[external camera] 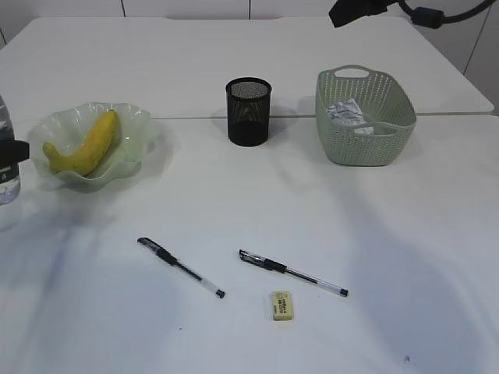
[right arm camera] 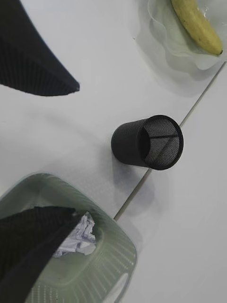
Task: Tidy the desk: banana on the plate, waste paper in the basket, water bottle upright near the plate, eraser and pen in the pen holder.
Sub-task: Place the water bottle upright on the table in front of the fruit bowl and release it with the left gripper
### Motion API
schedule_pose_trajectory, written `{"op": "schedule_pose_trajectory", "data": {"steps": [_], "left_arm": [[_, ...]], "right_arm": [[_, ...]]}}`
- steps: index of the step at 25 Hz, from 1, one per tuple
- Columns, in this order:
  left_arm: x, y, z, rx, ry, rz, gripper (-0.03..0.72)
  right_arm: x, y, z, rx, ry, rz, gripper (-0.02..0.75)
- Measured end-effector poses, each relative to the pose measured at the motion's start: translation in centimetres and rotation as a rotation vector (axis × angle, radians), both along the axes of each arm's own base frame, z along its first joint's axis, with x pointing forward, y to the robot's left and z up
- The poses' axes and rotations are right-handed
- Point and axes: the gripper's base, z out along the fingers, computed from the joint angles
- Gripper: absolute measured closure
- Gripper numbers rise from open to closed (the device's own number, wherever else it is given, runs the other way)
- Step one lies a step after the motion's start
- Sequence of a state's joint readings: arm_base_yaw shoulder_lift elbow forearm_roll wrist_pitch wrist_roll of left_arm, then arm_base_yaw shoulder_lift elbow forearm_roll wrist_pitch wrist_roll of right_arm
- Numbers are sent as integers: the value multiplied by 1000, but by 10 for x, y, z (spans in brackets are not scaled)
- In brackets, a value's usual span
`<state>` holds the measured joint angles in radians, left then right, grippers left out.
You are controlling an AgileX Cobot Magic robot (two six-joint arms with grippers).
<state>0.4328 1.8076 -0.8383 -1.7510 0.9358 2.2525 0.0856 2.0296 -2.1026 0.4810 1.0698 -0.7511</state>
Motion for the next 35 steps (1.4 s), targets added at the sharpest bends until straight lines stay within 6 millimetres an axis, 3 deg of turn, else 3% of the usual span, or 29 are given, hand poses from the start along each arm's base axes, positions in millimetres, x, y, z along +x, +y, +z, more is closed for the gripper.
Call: {"op": "schedule_pose_trajectory", "data": {"steps": [7,15,30,35], "left_arm": [[-14,-5,-15,3,39,-6,314],[-24,-9,-53,-27,147,-18,314],[-24,-11,-53,-53,134,-28,314],[-24,-12,-67,-77,150,-51,314]], "right_arm": [[1,0,0,-13,-19,13,200],[1,0,1,-20,-34,19,200],[2,0,1,-34,-55,33,200],[2,0,2,-36,-59,34,200]]}}
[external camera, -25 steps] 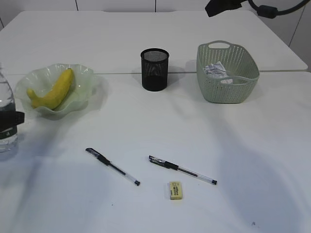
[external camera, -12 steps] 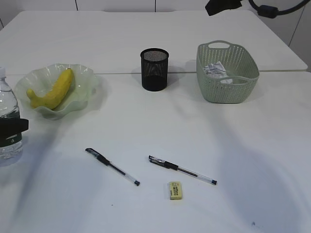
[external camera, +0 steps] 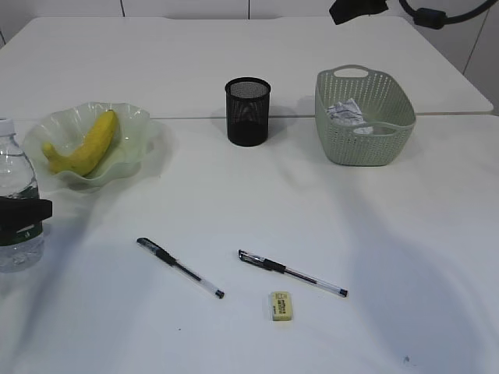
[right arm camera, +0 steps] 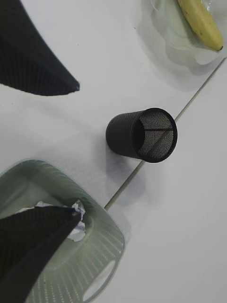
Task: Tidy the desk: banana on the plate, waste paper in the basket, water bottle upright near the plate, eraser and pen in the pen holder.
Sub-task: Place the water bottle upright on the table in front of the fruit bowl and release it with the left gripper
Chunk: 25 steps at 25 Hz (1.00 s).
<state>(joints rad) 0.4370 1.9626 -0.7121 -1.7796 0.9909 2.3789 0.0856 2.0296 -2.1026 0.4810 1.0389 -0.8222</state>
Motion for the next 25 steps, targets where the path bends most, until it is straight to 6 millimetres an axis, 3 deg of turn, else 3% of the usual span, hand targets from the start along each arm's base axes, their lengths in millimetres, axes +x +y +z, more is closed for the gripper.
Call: {"op": "schedule_pose_trajectory", "data": {"steps": [7,25], "left_arm": [[-2,-5,-19,-14,-61,-88,314],[26,7,-5,112,-234,-136,314]], "right_arm": [[1,0,1,-1,-11,-2,200],[2,-1,2,-7,-38,-2,200]]}}
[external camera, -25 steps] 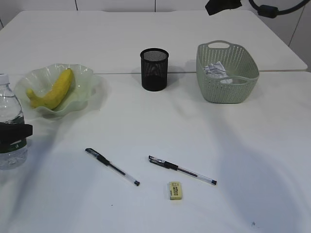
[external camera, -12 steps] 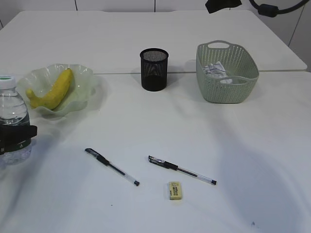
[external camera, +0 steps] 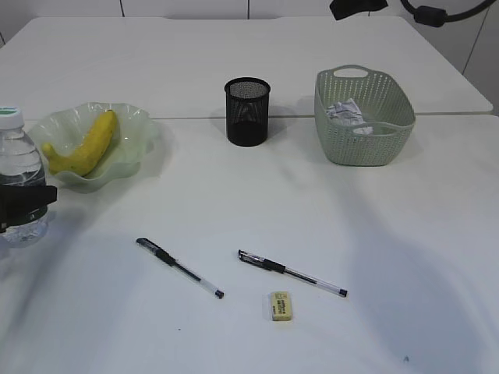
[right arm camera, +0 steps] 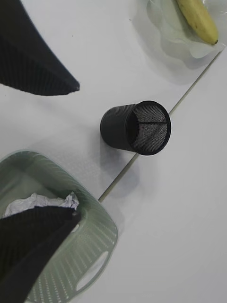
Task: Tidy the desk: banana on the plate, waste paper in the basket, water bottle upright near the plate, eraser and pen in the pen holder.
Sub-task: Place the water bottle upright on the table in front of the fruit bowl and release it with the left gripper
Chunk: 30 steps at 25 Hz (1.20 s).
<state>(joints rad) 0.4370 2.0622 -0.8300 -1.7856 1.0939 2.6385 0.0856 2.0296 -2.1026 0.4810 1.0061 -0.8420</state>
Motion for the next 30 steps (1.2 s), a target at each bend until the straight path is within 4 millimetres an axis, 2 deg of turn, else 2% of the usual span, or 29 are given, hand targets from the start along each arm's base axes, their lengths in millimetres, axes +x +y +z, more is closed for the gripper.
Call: {"op": "schedule_pose_trajectory", "data": {"steps": [3,13,22,30], "left_arm": [[5,-3,-6,-1,4,-15,314],[29,-33,-16,8,-13,-126,314],[39,-35,-11,24,-49,-143,314],[40,-34,-10,25,-53,-143,314]], "right_arm": [[0,0,0,3,-2,-1,200],[0,0,0,3,-4,-2,200],[0,0,1,4,-7,-1,200],[1,0,1,2,-14,2,200]]}}
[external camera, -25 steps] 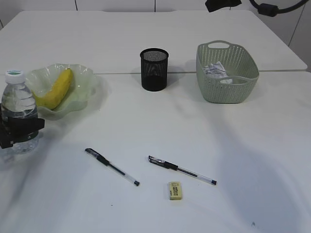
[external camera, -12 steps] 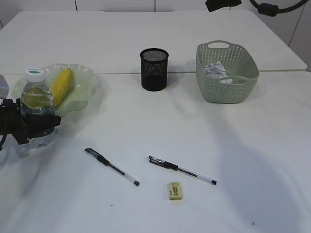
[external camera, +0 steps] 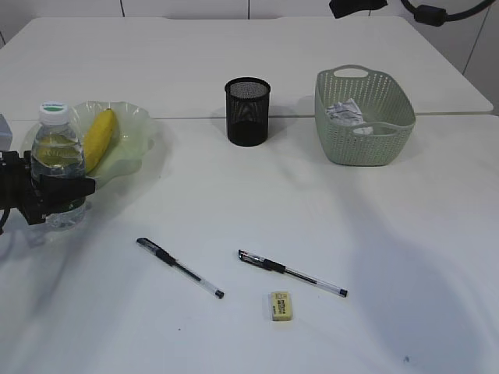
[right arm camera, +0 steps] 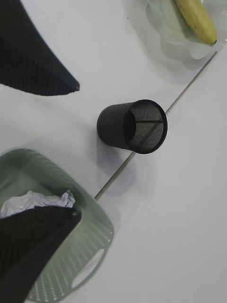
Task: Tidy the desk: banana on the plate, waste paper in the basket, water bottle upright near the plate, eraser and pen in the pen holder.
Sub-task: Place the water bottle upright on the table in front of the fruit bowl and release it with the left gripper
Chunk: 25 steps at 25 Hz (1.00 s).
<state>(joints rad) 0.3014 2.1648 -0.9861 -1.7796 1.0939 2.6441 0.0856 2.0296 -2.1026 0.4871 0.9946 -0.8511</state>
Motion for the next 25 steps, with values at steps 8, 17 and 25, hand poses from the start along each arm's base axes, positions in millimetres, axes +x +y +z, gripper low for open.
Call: {"op": "schedule_pose_trajectory", "data": {"steps": [8,17,25], "left_arm": [[0,0,0,0,0,0,314],[1,-11,-2,24,12,-21,314],[3,-11,-2,28,9,-19,314]], "right_arm": [[0,0,0,-5,-6,5,200],[2,-1,2,-3,-36,-8,200],[2,-1,2,-3,-34,-6,200]]}}
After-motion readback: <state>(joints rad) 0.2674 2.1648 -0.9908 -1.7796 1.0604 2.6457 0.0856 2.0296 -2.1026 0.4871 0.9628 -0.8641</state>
